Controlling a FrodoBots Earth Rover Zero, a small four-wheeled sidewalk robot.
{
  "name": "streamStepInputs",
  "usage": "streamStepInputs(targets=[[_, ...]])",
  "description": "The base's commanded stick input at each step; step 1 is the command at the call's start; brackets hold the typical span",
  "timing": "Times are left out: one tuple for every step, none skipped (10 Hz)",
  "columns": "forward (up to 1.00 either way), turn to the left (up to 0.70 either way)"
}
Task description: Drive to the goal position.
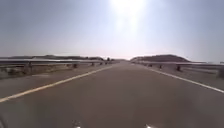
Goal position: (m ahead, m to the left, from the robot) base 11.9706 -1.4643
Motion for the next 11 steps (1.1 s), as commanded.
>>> streamStepInputs(targets=[[0.70,0.00],[0.70,-0.13],[0.70,-0.33],[0.70,-0.20],[0.70,0.00],[0.70,0.00],[0.70,0.00],[0.70,0.00],[0.70,0.00],[0.70,0.00],[0.70,0.00]])
